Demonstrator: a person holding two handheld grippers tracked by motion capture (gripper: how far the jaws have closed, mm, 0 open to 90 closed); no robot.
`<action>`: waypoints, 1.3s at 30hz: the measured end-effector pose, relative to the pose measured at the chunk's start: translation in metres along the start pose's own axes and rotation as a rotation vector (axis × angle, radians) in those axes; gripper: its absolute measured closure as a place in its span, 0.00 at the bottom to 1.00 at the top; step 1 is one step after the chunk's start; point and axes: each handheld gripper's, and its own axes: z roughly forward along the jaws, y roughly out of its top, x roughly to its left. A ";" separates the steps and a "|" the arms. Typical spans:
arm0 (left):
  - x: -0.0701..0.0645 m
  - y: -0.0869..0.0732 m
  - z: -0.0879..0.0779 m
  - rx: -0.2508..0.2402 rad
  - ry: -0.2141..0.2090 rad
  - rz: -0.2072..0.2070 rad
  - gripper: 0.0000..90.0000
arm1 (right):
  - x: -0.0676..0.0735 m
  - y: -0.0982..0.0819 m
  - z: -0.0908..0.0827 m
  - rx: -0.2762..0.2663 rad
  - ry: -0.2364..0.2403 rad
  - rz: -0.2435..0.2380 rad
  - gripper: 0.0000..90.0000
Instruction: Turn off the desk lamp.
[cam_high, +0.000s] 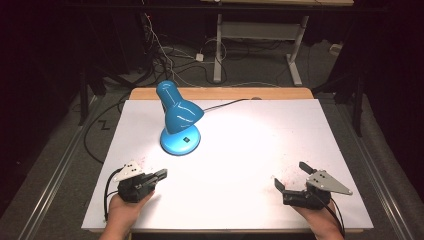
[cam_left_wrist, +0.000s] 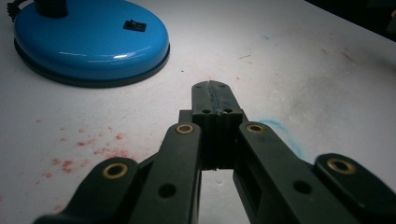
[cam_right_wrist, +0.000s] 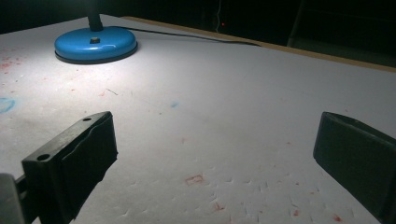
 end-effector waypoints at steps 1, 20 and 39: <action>0.001 0.003 0.000 -0.004 -0.004 -0.014 0.98 | 0.000 0.000 0.000 0.001 0.001 -0.001 0.01; 0.004 0.037 0.006 0.004 0.041 0.023 0.98 | -0.002 0.002 -0.006 -0.017 -0.002 -0.007 0.01; 0.024 0.054 0.023 0.009 0.034 -0.007 0.98 | -0.001 0.001 -0.005 -0.016 0.004 0.000 0.01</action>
